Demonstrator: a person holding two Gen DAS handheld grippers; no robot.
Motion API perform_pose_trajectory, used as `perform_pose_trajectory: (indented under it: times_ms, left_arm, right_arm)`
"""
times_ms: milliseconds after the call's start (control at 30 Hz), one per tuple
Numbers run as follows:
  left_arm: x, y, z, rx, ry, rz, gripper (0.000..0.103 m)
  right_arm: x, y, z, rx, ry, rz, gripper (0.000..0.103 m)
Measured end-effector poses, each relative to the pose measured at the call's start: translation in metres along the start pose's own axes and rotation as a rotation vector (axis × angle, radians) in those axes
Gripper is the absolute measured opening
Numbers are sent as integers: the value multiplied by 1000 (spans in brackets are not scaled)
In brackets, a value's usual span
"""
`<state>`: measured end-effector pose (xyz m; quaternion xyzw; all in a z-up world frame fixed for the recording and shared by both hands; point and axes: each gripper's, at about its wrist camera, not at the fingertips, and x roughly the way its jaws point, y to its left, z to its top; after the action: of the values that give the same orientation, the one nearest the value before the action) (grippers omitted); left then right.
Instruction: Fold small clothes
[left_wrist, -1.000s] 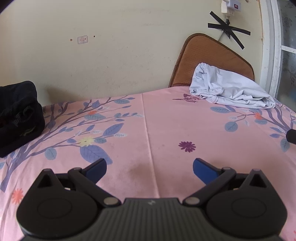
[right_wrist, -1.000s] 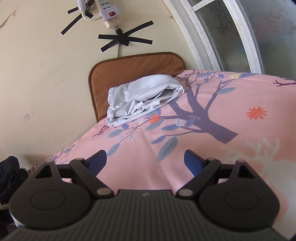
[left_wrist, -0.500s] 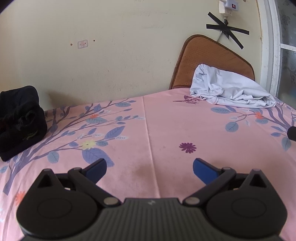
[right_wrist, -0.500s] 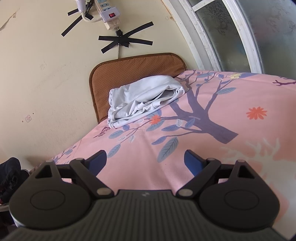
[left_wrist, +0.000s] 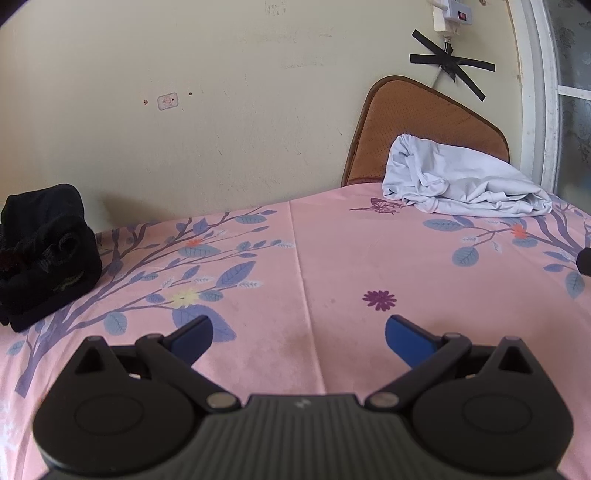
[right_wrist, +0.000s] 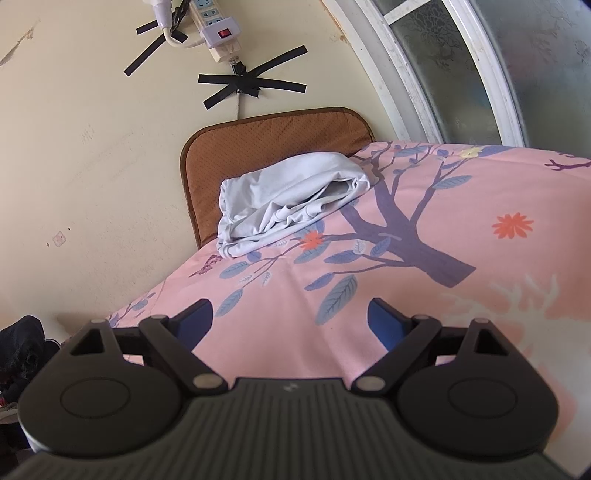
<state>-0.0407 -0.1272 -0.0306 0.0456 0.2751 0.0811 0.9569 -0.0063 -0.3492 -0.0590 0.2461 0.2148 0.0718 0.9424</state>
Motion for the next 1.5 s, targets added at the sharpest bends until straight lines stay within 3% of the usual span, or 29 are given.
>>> perform_pose_trajectory:
  times_ms: [467, 1500]
  left_arm:
    - [3, 3, 0, 11, 10, 8, 103]
    - [12, 10, -1, -39, 82, -72, 103]
  right_arm:
    - [0, 0, 0, 0, -1, 5, 93]
    - [4, -2, 0, -8, 19, 14, 93]
